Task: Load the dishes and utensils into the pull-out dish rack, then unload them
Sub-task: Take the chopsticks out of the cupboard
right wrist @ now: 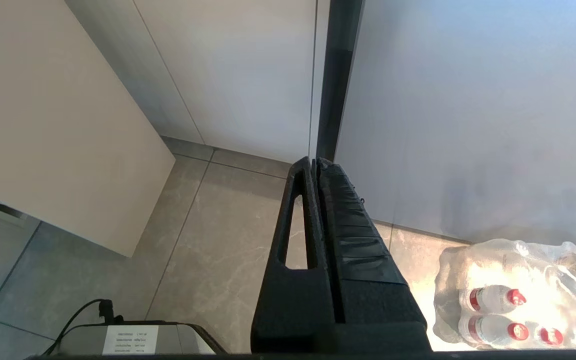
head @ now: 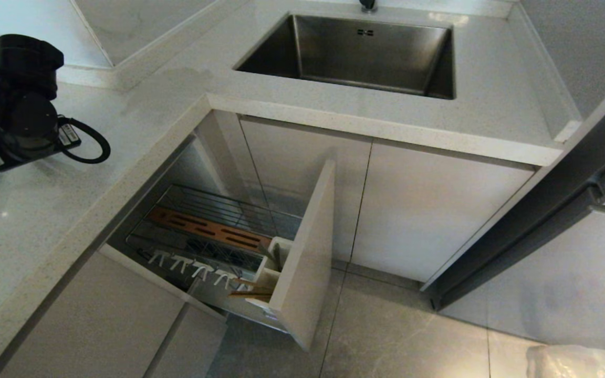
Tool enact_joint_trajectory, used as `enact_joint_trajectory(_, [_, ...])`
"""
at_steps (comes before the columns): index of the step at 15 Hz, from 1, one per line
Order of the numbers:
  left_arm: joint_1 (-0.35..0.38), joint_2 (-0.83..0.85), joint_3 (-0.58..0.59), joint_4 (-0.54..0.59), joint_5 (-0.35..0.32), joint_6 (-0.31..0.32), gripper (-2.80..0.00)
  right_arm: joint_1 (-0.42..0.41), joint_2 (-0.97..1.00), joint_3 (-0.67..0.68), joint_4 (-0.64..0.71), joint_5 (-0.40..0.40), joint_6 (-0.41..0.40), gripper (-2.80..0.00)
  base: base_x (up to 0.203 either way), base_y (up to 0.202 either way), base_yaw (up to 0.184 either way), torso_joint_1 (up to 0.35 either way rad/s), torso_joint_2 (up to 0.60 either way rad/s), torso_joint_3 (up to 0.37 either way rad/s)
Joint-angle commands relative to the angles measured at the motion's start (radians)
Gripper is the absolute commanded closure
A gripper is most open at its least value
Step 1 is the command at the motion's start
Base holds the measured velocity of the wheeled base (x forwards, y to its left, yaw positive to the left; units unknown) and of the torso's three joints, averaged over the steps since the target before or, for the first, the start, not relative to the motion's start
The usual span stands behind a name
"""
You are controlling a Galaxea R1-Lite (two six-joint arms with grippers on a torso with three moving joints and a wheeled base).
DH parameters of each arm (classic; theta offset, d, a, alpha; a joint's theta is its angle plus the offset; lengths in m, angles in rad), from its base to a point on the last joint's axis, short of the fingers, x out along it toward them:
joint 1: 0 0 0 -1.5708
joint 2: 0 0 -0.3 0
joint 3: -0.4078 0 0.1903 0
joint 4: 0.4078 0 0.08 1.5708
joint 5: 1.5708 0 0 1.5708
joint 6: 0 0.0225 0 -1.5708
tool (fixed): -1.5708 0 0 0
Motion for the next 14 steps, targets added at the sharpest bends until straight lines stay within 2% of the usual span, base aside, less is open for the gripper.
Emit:
enact_joint_trajectory(1, [0.001, 0.001, 0.000, 0.010, 0.004, -0.003, 0.00, 0.000, 0.001, 0.000, 0.000, 0.000, 0.000, 0.00, 0.000, 0.000, 0.000, 0.000, 0.00, 0.000])
enact_joint_trajectory(10, [0.003, 0.002, 0.001, 0.024, 0.004, 0.003, 0.00, 0.000, 0.002, 0.000, 0.000, 0.000, 0.000, 0.00, 0.000, 0.000, 0.000, 0.000, 0.00, 0.000])
enact_joint_trajectory(11, [0.003, 0.001, 0.001, 0.024, 0.004, 0.003, -2.80, 0.000, 0.002, 0.000, 0.000, 0.000, 0.000, 0.00, 0.000, 0.000, 0.000, 0.000, 0.00, 0.000])
enact_joint_trajectory(14, [0.003, -0.001, 0.000, 0.022, 0.004, 0.001, -2.80, 0.000, 0.000, 0.000, 0.000, 0.000, 0.000, 0.00, 0.000, 0.000, 0.000, 0.000, 0.00, 0.000])
